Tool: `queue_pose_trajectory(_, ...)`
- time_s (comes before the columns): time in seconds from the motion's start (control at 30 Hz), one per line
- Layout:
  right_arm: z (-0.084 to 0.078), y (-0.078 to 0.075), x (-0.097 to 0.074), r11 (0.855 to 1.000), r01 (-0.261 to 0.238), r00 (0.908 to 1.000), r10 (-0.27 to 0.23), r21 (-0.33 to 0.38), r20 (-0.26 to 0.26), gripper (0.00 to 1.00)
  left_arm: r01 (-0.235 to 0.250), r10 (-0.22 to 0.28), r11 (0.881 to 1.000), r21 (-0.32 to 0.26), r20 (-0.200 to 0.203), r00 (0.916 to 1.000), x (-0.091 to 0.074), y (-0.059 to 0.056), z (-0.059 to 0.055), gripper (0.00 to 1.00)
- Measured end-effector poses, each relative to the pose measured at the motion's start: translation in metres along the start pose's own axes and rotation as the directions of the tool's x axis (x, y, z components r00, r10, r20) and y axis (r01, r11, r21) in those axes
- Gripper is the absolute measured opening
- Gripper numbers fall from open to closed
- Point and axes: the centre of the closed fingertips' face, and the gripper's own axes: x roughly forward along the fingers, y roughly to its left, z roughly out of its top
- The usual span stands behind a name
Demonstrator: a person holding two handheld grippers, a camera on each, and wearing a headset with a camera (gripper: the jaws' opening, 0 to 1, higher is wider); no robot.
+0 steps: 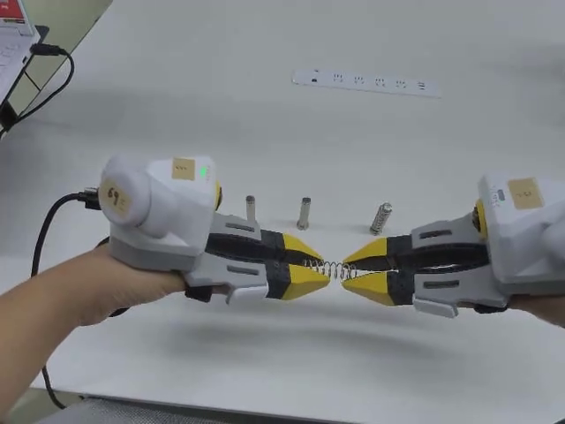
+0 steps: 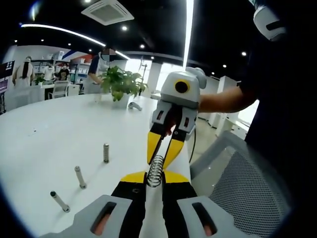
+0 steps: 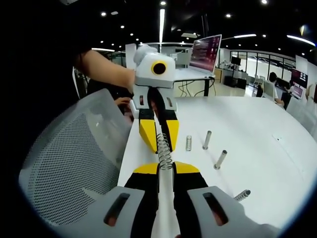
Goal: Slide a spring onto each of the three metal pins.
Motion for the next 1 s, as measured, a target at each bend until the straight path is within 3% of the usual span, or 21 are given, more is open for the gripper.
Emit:
queue_pose_trajectory(0.07, 0.003, 0.000, -0.001, 1.000, 0.000, 1.0000, 0.000, 0.002, 0.010, 0.07, 0.000, 0.000, 1.000, -0.003, -0.007, 1.0000, 0.000, 0.000, -0.002, 0.04)
queue_pose_trajectory(0.13, 0.008, -0.001, -0.003, 1.000, 0.001, 0.9994, -0.001, 0.012, 0.034, 0.07, -0.004, 0.005, 1.000, 0.021, -0.047, 0.9989, 0.001, 0.000, -0.010, 0.03)
queue_pose_trajectory(0.37, 0.011, 0.000, -0.002, 1.000, -0.003, 0.9996, 0.003, -0.001, 0.029, 0.07, -0.011, 0.012, 1.000, 0.029, -0.044, 0.9989, 0.003, 0.001, -0.010, 0.02)
queue_pose_trajectory(0.6, 0.022, -0.002, -0.002, 1.000, 0.003, 0.9984, -0.002, -0.013, 0.057, 0.07, -0.017, 0.018, 0.999, 0.031, -0.045, 0.9988, 0.003, 0.004, -0.010, 0.03)
queue_pose_trajectory(0.87, 0.033, -0.003, -0.001, 0.999, 0.003, 0.9927, -0.007, 0.036, 0.120, 0.08, -0.023, 0.025, 0.999, 0.042, -0.050, 0.9984, 0.005, 0.005, -0.012, 0.03)
queue_pose_trajectory(1.0, 0.043, -0.002, 0.002, 0.998, 0.000, 0.9843, -0.012, 0.069, 0.176, 0.08, -0.016, 0.018, 0.999, 0.038, -0.047, 0.9987, 0.006, 0.003, -0.012, 0.03)
